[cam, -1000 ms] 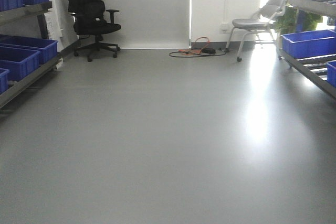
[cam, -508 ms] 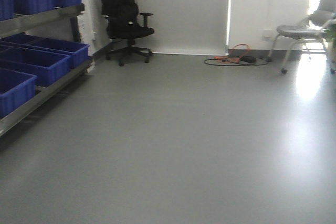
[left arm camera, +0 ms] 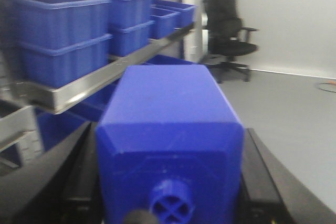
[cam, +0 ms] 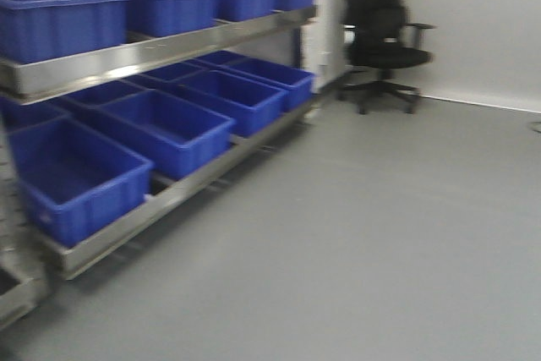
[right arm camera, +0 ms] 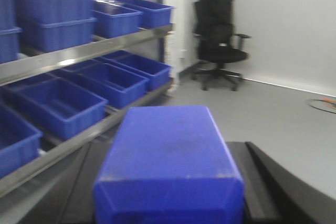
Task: Pick and sort blue part to right shelf
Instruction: 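Turn the base toward the shelf of blue bins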
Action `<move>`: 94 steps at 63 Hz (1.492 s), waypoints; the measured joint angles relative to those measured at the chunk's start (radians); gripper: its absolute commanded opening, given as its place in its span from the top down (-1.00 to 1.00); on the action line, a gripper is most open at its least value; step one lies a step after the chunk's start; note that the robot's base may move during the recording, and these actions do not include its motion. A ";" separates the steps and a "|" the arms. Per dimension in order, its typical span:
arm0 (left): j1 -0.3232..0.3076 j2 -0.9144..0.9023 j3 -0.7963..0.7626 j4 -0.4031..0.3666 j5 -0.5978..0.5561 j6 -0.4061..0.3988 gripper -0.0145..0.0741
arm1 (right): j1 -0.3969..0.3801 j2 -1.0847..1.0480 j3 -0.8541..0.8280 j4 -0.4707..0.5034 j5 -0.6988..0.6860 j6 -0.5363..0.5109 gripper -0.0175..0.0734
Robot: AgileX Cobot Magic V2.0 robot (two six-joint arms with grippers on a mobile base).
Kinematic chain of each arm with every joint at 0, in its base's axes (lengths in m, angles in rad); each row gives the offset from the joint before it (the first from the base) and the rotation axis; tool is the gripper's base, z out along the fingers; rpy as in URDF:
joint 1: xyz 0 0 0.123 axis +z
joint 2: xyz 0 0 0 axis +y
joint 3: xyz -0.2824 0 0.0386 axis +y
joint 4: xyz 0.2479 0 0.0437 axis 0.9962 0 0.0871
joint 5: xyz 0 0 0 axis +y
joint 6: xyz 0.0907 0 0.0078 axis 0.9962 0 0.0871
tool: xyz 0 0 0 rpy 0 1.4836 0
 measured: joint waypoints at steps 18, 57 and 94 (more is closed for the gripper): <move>0.000 0.000 0.000 0.000 0.000 0.000 -0.19 | 0.000 0.000 0.000 0.000 0.000 0.000 -0.34; 0.000 0.000 0.000 0.000 0.000 0.000 -0.19 | 0.000 0.000 0.000 0.000 0.000 0.000 -0.34; 0.000 0.000 0.000 0.000 0.000 0.000 -0.19 | 0.000 0.000 0.000 0.000 0.000 0.000 -0.34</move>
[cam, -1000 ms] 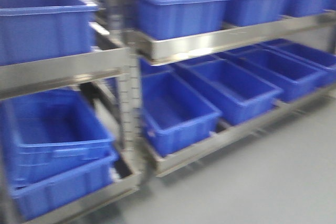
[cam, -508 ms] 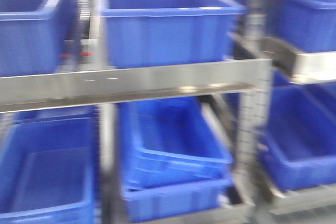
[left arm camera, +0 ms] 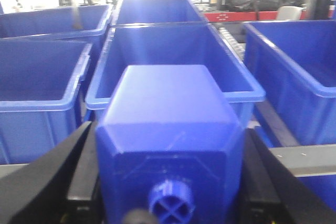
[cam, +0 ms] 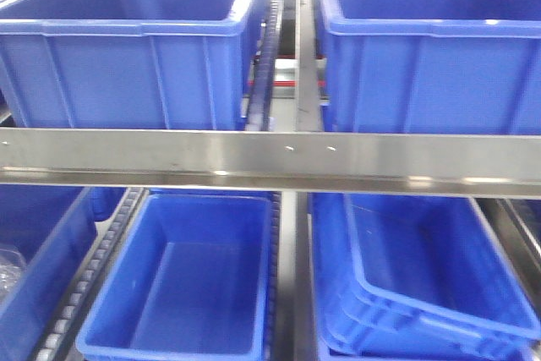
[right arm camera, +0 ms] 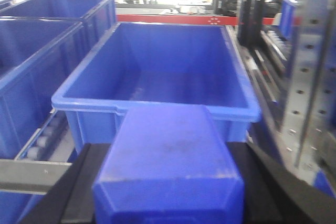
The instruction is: Pick and sort blue part to right shelf
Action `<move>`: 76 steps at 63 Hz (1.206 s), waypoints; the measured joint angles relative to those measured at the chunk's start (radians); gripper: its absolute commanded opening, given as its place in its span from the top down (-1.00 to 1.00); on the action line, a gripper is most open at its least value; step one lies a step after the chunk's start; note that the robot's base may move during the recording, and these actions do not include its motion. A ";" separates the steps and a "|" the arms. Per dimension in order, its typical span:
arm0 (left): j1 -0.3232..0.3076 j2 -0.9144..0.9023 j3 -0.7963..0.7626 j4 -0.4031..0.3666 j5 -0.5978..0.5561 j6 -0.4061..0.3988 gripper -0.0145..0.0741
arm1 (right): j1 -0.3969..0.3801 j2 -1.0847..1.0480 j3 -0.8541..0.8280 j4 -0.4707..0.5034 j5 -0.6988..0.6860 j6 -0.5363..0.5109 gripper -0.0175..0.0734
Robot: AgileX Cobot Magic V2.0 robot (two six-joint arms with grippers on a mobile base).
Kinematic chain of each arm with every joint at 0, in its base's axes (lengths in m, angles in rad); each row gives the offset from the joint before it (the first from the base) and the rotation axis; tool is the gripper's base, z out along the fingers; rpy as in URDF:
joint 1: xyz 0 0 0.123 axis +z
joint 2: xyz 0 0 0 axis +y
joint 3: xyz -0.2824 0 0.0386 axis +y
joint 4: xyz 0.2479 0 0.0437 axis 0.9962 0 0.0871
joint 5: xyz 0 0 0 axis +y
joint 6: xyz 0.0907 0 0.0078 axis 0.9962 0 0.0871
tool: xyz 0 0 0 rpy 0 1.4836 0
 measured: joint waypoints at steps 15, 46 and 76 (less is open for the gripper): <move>0.000 0.000 0.000 0.000 0.000 0.000 -0.19 | 0.000 0.000 0.000 0.002 0.000 0.000 -0.34; 0.000 0.000 0.000 0.000 0.000 0.000 -0.19 | 0.000 0.000 0.000 0.002 0.000 0.000 -0.34; 0.000 0.000 0.000 0.000 0.000 0.000 -0.19 | 0.000 0.000 0.000 0.002 0.000 0.000 -0.34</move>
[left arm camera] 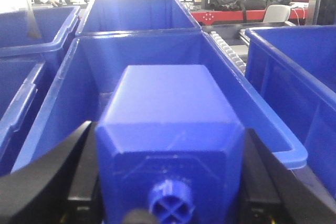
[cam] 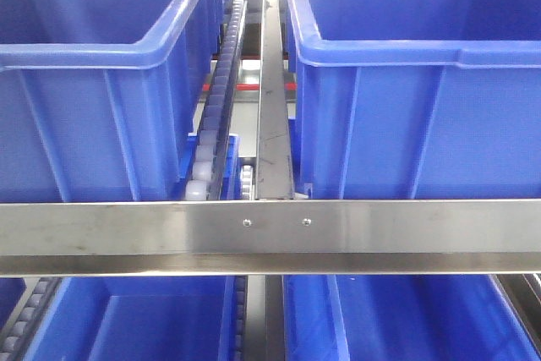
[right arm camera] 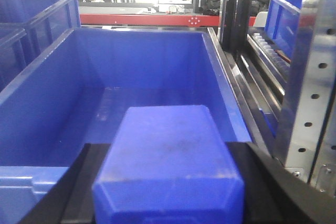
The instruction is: Pick and sort blue part to right shelf
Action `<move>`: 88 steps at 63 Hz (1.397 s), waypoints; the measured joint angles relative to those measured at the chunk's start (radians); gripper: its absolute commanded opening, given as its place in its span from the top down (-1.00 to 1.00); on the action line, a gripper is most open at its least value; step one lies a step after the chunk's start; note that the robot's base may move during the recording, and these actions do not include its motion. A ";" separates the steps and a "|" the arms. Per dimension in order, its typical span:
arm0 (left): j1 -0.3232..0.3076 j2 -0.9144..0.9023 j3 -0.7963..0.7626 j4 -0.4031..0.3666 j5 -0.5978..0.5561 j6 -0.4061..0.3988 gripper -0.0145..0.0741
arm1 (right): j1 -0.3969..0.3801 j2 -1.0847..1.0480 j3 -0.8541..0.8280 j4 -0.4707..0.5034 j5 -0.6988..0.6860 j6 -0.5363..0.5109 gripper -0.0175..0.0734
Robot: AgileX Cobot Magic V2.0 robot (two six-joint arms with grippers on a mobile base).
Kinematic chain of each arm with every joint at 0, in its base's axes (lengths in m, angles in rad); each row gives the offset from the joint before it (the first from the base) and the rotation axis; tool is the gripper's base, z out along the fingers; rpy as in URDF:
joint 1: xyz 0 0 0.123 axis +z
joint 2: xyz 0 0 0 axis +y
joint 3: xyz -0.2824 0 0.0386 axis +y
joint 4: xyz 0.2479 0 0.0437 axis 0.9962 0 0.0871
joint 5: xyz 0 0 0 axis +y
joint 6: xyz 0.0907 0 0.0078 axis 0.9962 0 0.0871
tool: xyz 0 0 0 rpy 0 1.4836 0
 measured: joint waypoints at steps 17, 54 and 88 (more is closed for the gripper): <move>0.000 0.000 0.000 0.000 0.000 0.000 -0.19 | 0.000 0.000 0.000 0.000 0.000 0.000 -0.34; 0.000 0.000 0.000 0.000 0.000 0.000 -0.19 | 0.000 0.000 0.000 0.000 0.000 0.000 -0.34; 0.000 0.000 0.000 0.000 0.000 0.000 -0.19 | 0.000 0.000 0.000 0.000 -0.017 0.000 -0.34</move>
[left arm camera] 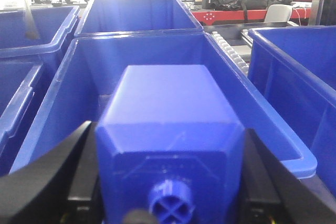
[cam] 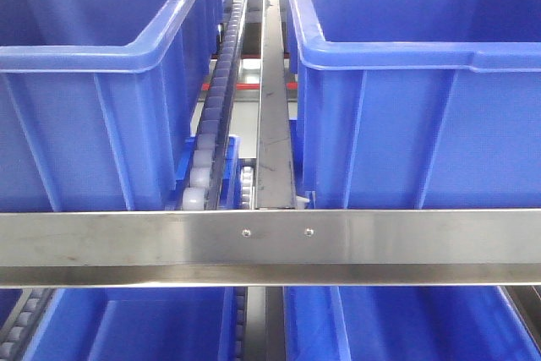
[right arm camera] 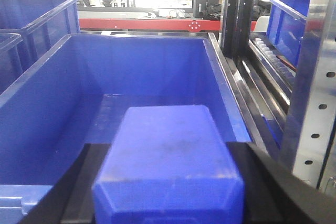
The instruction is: Pick and sort blue part to right shelf
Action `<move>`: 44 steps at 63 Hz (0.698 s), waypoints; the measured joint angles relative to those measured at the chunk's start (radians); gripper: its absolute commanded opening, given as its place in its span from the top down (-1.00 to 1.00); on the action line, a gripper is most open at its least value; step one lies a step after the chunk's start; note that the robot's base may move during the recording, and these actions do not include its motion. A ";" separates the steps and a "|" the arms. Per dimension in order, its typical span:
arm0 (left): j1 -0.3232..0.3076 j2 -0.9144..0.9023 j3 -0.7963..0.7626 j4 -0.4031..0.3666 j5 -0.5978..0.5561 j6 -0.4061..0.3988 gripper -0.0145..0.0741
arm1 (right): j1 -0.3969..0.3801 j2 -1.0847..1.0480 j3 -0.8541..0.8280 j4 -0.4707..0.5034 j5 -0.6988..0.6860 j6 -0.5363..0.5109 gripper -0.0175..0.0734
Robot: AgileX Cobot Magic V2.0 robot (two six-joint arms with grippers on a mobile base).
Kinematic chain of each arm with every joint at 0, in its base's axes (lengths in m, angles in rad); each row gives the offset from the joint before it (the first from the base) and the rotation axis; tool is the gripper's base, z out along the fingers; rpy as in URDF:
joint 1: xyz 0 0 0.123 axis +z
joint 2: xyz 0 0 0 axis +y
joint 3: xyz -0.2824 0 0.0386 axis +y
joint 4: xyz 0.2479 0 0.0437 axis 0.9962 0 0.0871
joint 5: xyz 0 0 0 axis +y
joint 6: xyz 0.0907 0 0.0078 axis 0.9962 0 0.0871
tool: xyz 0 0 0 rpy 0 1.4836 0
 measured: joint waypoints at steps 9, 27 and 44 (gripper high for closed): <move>0.000 0.000 0.000 0.000 0.000 0.000 -0.19 | 0.000 0.000 -0.002 0.000 0.004 0.000 -0.34; 0.000 0.178 -0.012 -0.069 -0.076 0.000 -0.19 | 0.000 0.093 -0.093 -0.021 0.041 0.000 -0.34; 0.000 0.445 -0.100 -0.075 -0.215 0.002 -0.19 | 0.069 0.354 -0.188 -0.029 -0.033 0.000 -0.34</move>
